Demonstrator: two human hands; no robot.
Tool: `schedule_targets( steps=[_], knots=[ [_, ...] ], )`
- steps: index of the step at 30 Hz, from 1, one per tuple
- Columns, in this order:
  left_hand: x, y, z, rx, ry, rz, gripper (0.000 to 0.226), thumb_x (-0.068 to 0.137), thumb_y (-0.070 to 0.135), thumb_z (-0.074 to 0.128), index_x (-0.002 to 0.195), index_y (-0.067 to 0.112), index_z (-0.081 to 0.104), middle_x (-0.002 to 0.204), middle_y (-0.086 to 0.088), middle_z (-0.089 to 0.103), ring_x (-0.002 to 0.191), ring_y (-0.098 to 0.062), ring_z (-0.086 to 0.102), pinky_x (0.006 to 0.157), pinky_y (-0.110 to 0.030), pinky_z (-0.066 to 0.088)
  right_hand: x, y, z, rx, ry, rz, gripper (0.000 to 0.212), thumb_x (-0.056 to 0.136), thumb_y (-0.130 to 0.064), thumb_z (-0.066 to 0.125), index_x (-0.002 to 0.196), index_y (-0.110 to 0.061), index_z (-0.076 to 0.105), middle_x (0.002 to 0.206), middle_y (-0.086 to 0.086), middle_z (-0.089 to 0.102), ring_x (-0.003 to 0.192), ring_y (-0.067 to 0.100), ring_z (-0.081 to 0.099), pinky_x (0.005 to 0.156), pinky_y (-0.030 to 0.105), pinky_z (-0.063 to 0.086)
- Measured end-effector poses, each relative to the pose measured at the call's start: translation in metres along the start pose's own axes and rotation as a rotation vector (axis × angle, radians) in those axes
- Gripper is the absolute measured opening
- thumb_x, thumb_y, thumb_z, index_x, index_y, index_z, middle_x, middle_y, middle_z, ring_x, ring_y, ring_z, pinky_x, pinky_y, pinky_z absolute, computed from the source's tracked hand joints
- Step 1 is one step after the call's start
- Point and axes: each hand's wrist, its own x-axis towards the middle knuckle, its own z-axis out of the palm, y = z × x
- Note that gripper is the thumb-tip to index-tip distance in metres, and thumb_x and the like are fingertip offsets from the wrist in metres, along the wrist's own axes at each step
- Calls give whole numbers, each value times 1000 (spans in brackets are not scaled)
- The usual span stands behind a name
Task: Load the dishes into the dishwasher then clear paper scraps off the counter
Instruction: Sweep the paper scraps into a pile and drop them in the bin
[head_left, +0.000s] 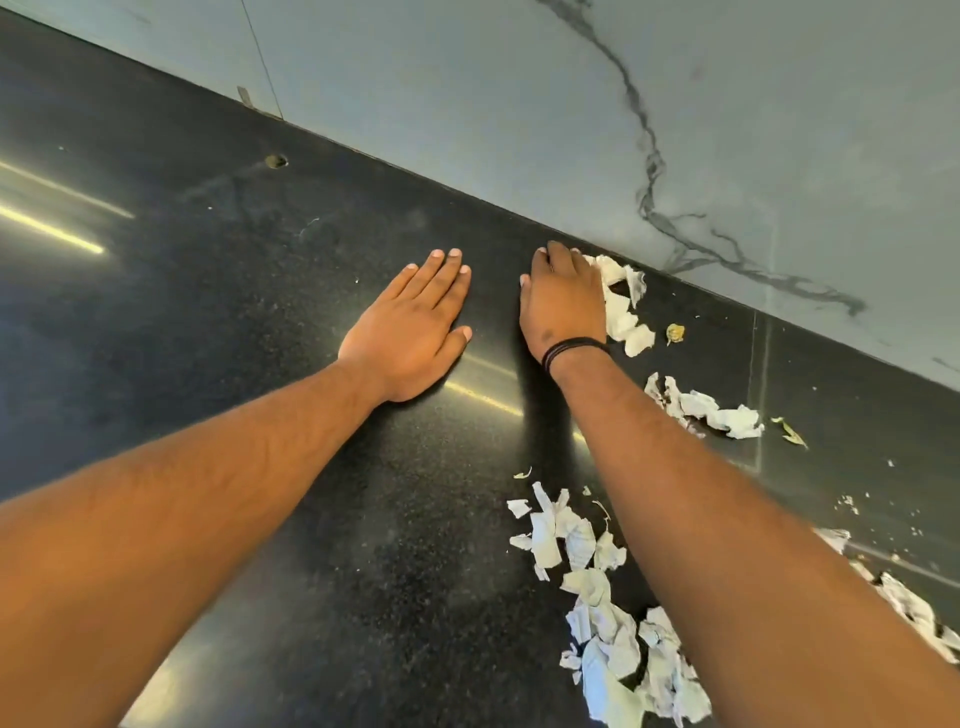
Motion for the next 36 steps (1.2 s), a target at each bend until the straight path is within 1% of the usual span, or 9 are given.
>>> schedule_targets(
  steps=[6,9,12,16,19,24,30,34,36],
  knots=[
    [2,2,-2,-5,-3,0,69,106,48,13,161,9,0,169,-9,-6,157,-21,-7,128,-41,4,-120,26,-10,77,56,99,35,98,-23,49,124,-5,63,136,11,54,123,32,50,110,47,38],
    [3,2,-3,-10,-9,-4,69,106,48,13,161,10,-2,169,-9,-7,156,-21,-9,128,-40,2,-131,23,-22,88,105,135,29,96,-26,52,111,-10,70,126,6,58,112,28,52,103,43,43],
    [2,2,-3,-5,-13,-5,68,106,48,12,161,10,-3,169,-8,-9,156,-20,-10,128,-39,0,-90,27,-30,94,155,113,37,96,-33,52,123,-10,65,134,10,55,121,31,49,105,46,43],
    [4,2,-2,1,-14,-1,69,106,49,12,161,11,-2,169,-7,-9,156,-20,-10,128,-39,0,-29,61,-25,-44,23,197,53,98,-46,46,137,-10,53,145,17,44,135,39,37,112,54,34],
    [4,2,-1,0,-12,0,68,106,49,11,161,11,-3,169,-7,-8,156,-19,-9,128,-38,0,-34,93,-15,-107,-19,232,49,102,-38,40,141,-10,50,145,16,43,135,39,38,115,57,28],
    [4,1,-1,-6,-11,0,68,106,49,10,161,11,-2,169,-7,-8,156,-20,-9,128,-40,2,-106,115,-12,-38,44,219,30,98,-18,48,119,-3,65,127,16,53,108,38,52,104,48,42],
    [2,2,-3,-24,-23,-10,68,106,49,11,162,11,0,169,-7,-7,156,-20,-9,128,-40,3,-162,100,-28,7,62,302,23,94,-16,51,97,-6,72,113,12,60,95,32,53,95,46,44],
    [2,4,-5,-20,-28,-9,68,107,48,12,162,10,1,169,-7,-7,157,-20,-8,128,-41,4,-123,52,-36,166,111,166,34,98,-21,50,127,-8,62,127,11,57,113,31,52,104,44,43],
    [2,2,-5,-23,-29,-3,68,107,48,13,162,10,1,169,-8,-6,157,-21,-7,128,-41,5,-101,28,-31,194,91,72,36,99,-23,51,130,-8,60,132,11,54,119,30,49,107,42,42]
  ],
)
